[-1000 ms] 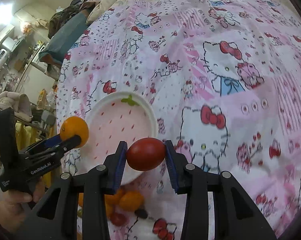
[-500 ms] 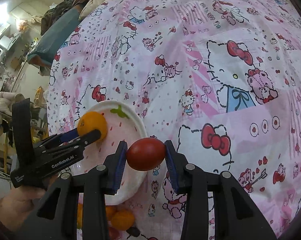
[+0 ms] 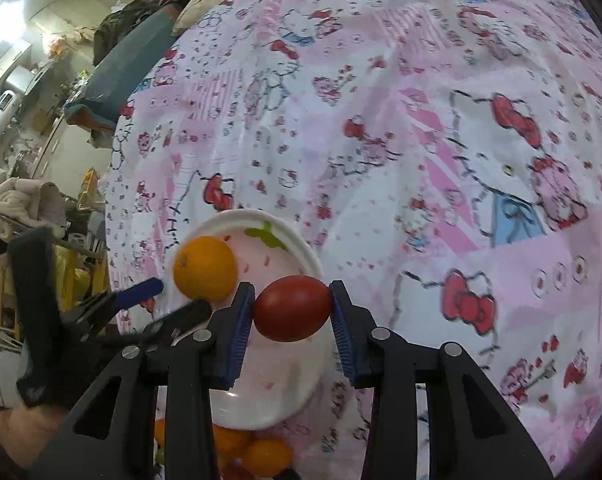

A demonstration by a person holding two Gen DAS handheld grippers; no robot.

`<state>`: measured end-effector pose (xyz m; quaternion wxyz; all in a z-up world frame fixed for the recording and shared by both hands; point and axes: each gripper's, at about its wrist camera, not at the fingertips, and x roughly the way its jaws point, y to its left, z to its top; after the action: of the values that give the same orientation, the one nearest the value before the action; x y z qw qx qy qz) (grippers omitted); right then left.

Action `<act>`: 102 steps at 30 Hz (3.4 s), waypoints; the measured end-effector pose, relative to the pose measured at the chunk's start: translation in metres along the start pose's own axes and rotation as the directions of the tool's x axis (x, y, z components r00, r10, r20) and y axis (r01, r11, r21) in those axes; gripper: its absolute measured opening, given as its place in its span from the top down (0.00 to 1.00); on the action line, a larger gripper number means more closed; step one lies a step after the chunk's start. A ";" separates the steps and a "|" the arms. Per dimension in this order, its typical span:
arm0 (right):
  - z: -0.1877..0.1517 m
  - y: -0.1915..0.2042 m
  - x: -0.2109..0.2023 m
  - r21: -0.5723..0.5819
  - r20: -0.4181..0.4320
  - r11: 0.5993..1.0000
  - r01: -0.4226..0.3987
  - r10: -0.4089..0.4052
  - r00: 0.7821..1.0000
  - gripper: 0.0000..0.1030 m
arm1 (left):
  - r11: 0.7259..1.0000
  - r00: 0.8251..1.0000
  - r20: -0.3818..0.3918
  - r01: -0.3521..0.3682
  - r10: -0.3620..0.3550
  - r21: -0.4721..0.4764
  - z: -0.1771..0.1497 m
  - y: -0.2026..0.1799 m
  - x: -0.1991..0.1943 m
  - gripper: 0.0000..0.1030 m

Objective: Organize fruits
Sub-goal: 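Place the orange on the plate with the left tool while the right tool carries the tomato, then lower the red tomato onto the plate and open the right tool, then move both tools toward the two small black fruits beside the plate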

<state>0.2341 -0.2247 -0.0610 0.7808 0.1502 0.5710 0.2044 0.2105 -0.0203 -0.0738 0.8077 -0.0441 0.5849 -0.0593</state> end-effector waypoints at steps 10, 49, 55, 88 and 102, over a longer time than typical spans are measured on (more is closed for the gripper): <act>0.015 0.019 0.061 -0.011 -0.091 0.999 0.032 -0.033 0.995 0.61 | 0.989 0.998 -0.034 -0.056 0.052 -0.136 -0.043 0.035 -0.047 0.16; -0.087 0.004 -0.055 0.071 -0.021 0.997 0.042 -0.040 0.999 0.44 | 0.995 0.994 -0.104 0.023 -0.033 -0.097 -0.102 0.025 -0.032 0.45; -0.118 -0.017 -0.066 0.159 0.003 0.987 0.009 -0.009 1.000 0.44 | 0.991 0.982 -0.164 0.076 -0.094 -0.112 -0.102 0.019 -0.011 0.56; -0.129 -0.024 -0.049 0.133 -0.043 0.990 0.041 -0.035 0.998 0.44 | 0.971 0.945 -0.267 0.140 -0.190 -0.195 -0.090 0.001 0.024 0.86; -0.147 -0.002 -0.018 0.016 -0.177 0.999 0.049 -0.046 0.983 0.52 | 0.975 0.974 -0.186 0.096 -0.134 -0.198 -0.104 0.039 -0.018 0.87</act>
<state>0.0899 -0.2350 -0.0911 0.7303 0.1259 0.6433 0.1923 0.1077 0.0207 -0.0948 0.7330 -0.1480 0.6617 -0.0547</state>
